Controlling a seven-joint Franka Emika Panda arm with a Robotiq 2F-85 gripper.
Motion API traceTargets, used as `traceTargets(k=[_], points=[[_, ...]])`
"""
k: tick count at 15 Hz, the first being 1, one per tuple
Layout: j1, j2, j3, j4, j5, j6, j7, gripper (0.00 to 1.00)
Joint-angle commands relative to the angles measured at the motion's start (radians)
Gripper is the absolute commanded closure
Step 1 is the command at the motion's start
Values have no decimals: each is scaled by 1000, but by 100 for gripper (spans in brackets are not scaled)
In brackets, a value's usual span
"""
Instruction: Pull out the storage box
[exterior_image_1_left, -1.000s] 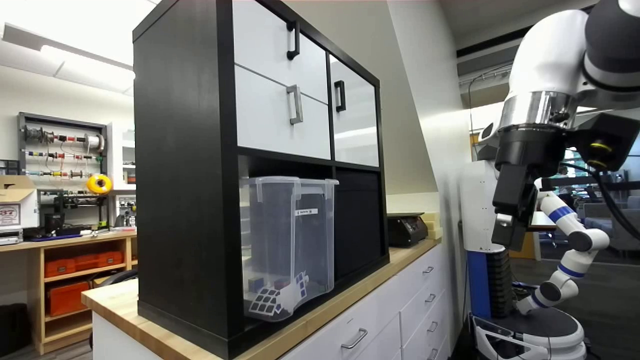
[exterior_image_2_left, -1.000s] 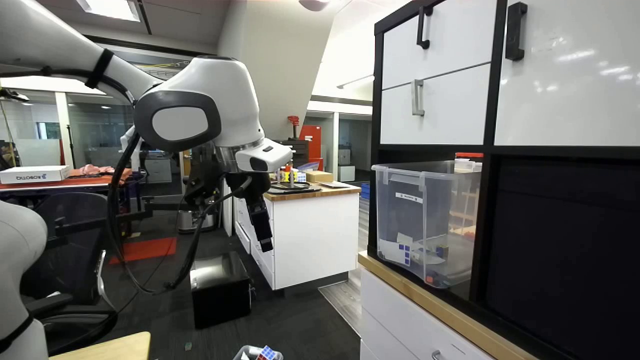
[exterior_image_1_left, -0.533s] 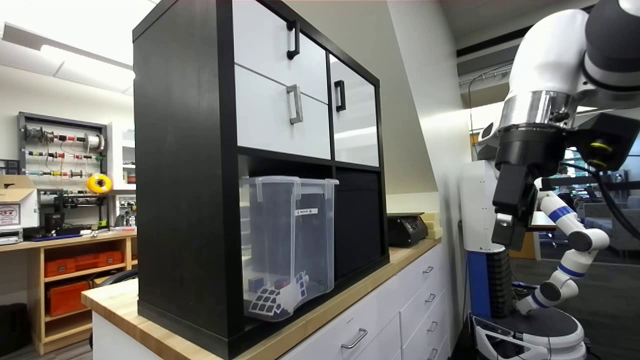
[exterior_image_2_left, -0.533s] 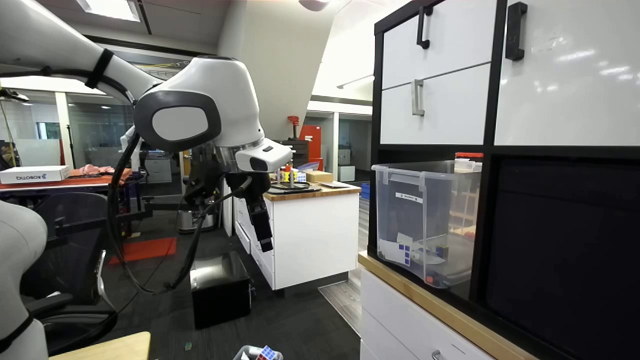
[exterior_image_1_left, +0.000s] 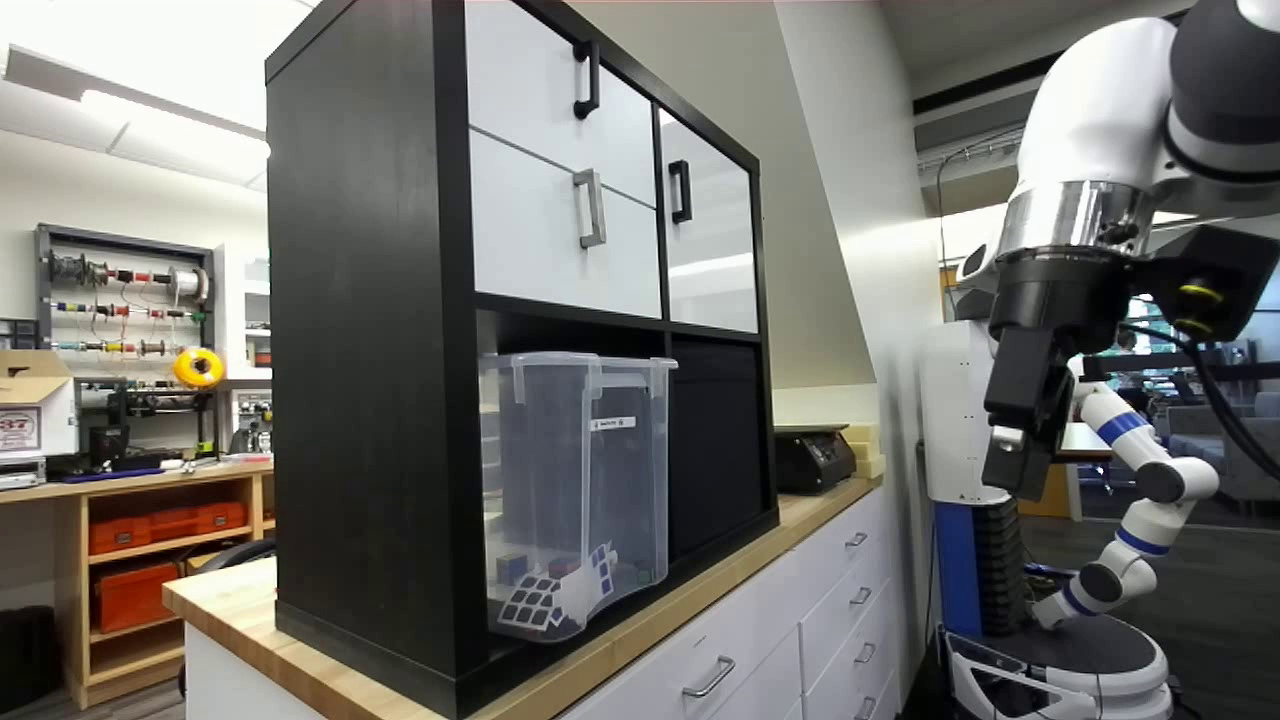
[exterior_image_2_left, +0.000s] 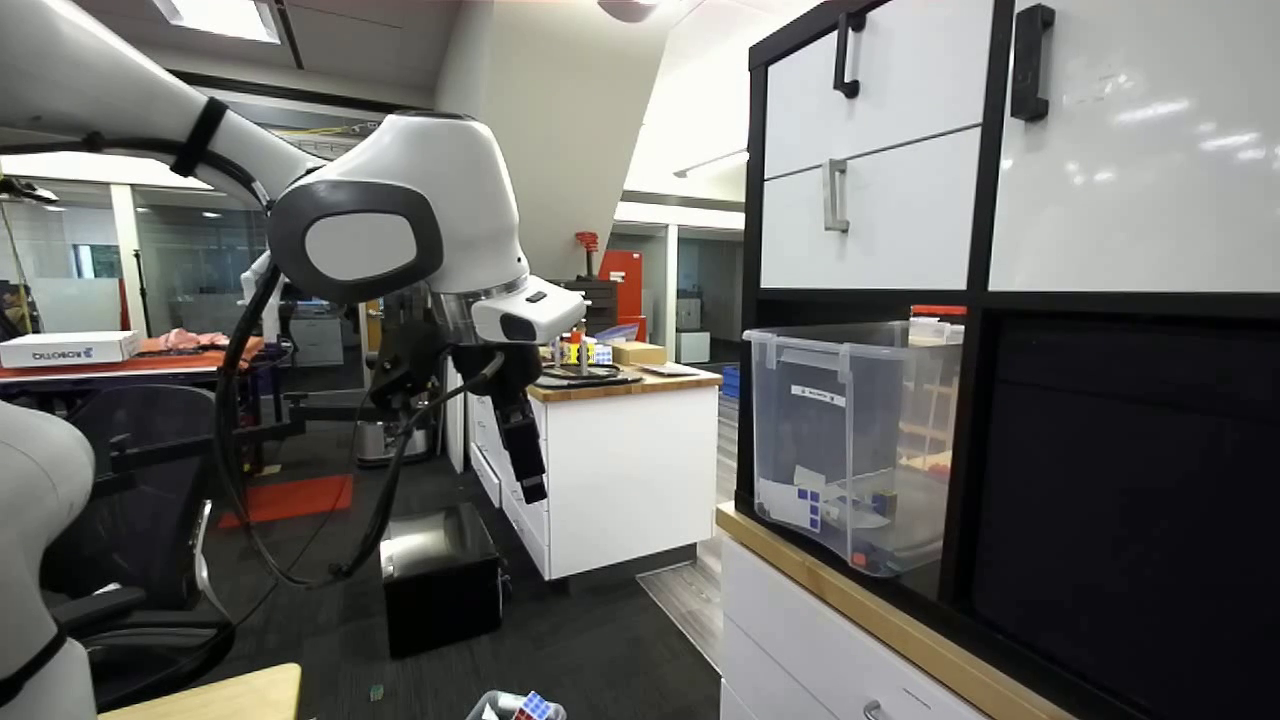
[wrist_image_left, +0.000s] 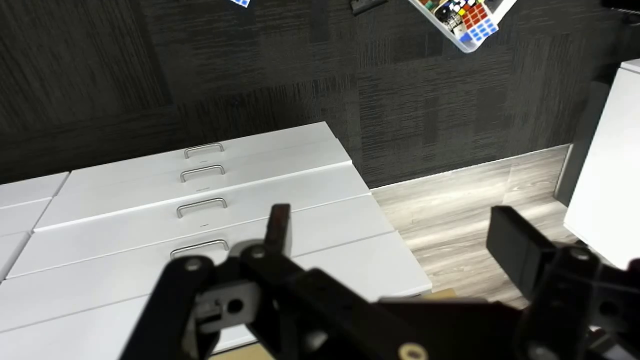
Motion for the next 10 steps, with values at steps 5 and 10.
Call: traceTargets(k=[5, 10], points=[[-29, 111, 48, 98, -85, -57, 37, 0], [-37, 211, 74, 185, -147, -39, 43, 0]])
